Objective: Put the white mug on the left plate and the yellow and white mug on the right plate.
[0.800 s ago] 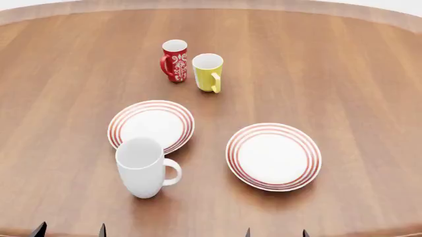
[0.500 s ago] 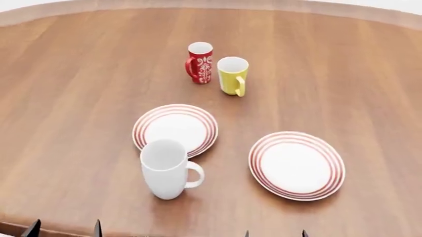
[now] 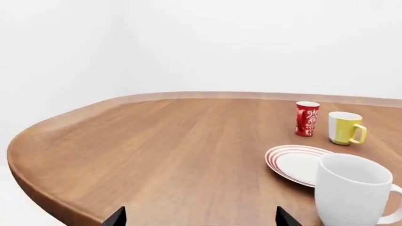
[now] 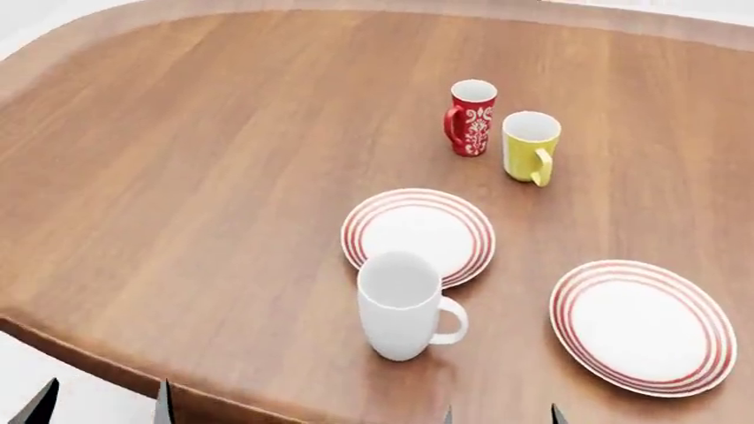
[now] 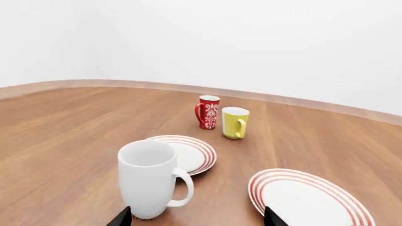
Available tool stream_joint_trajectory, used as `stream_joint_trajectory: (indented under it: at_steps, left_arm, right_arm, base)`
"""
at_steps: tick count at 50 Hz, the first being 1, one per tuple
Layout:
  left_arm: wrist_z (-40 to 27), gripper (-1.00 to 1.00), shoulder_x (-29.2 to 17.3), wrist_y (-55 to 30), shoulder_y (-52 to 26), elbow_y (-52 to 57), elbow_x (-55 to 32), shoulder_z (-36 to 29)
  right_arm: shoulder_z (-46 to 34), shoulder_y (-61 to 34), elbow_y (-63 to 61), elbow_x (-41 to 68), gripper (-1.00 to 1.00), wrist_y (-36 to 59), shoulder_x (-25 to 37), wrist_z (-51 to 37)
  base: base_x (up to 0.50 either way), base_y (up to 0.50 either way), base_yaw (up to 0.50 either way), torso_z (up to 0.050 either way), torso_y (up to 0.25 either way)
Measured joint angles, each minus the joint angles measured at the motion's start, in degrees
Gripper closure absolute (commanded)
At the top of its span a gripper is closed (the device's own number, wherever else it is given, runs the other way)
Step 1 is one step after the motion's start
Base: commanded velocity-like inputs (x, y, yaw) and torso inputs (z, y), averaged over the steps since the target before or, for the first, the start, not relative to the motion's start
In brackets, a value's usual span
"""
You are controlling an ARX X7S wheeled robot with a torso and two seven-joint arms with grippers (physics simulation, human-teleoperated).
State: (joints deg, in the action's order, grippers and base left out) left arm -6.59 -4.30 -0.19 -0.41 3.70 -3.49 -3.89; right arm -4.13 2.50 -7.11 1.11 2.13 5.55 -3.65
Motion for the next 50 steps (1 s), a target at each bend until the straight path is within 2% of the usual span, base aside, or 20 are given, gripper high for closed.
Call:
stream_joint_trajectory:
  at_steps: [15,21,39,46,50]
  left_arm:
    - [-1.48,-1.0,-1.17,-0.43,0.7,1.57,-0.83,-1.09]
    - [-1.85,-1.0,-1.69,-0.77,0.8,2.14,-1.27,-1.5]
    - [-1.58,-1.0,-4.36,-5.82,0.19,9.2,-6.03,-0.43]
    - [-2.17,-1.0,-5.09,-5.98,1.23,11.24,-6.16,-0.26]
    - [-2.88,-1.0,-5.67,-6.58,1.5,12.37,-6.83,0.9]
  right_arm:
    - [-1.37,0.59,-1.14,-0.28,-1.0,0.19,1.24,-1.36]
    - [-2.12,0.63,-1.73,-0.44,-1.0,0.93,1.96,-1.29]
    - [0.09,2.68,-5.32,4.89,-1.0,0.91,3.79,-0.24]
    - [1.59,3.68,-6.37,5.63,-1.0,0.43,4.09,-1.61]
    - [2.31,4.05,-6.85,6.14,-1.0,0.17,4.12,-2.32]
  base:
    - [0.0,0.0,0.5,0.0,0.0]
    - [-0.01,0.02,0.0,0.0,0.0]
    - [0.16,-0.48,0.0,0.0,0.0]
    - [0.03,0.01,0.0,0.0,0.0]
    - [0.48,0.16,0.0,0.0,0.0]
